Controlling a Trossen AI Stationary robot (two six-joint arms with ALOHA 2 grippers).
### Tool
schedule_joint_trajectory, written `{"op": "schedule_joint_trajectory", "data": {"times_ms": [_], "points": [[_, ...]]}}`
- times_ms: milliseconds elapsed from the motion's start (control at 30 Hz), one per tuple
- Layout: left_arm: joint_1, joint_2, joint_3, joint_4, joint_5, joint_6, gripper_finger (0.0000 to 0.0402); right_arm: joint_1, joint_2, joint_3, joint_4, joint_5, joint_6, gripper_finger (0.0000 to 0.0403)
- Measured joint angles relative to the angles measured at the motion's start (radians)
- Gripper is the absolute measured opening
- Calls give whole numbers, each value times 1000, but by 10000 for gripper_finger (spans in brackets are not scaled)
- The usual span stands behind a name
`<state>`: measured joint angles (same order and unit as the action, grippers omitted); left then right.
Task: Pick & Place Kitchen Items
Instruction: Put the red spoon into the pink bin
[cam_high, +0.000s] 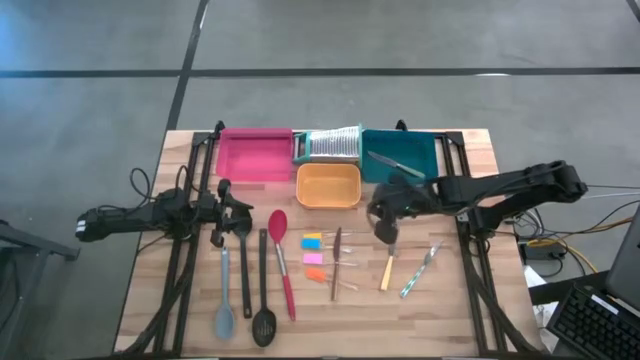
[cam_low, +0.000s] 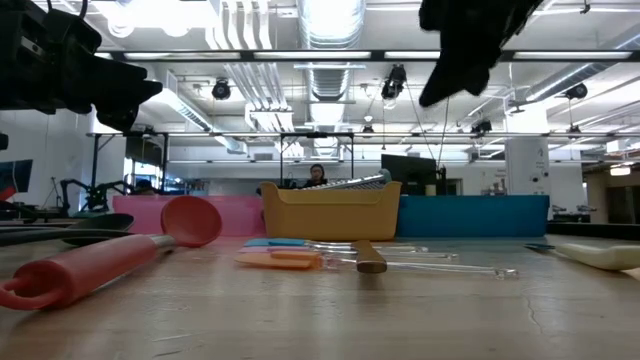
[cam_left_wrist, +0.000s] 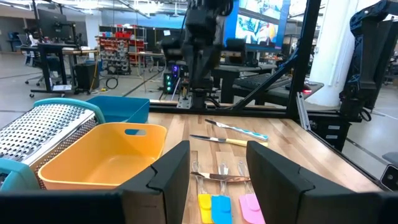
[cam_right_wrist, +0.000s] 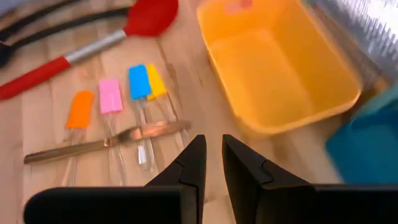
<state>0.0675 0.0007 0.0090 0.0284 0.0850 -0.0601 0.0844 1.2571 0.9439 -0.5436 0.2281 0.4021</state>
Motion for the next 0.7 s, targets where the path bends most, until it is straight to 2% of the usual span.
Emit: {"op": "schedule_joint_trajectory", "data": {"times_ms": [100,300,400,600,700], "points": [[0,0,0,0,0,0,163,17,61,1,3,-4,96,58],[0,0,0,0,0,0,163,97,165,61,1,36,145,75],[0,0,0,0,0,0,163,165,202,76,9,179,168,84],[0,0,0,0,0,0,163,324,304,76,-1,504,328,103],[0,0,0,-1,0,0,163,373,347,68,-21,561,336,112]]}}
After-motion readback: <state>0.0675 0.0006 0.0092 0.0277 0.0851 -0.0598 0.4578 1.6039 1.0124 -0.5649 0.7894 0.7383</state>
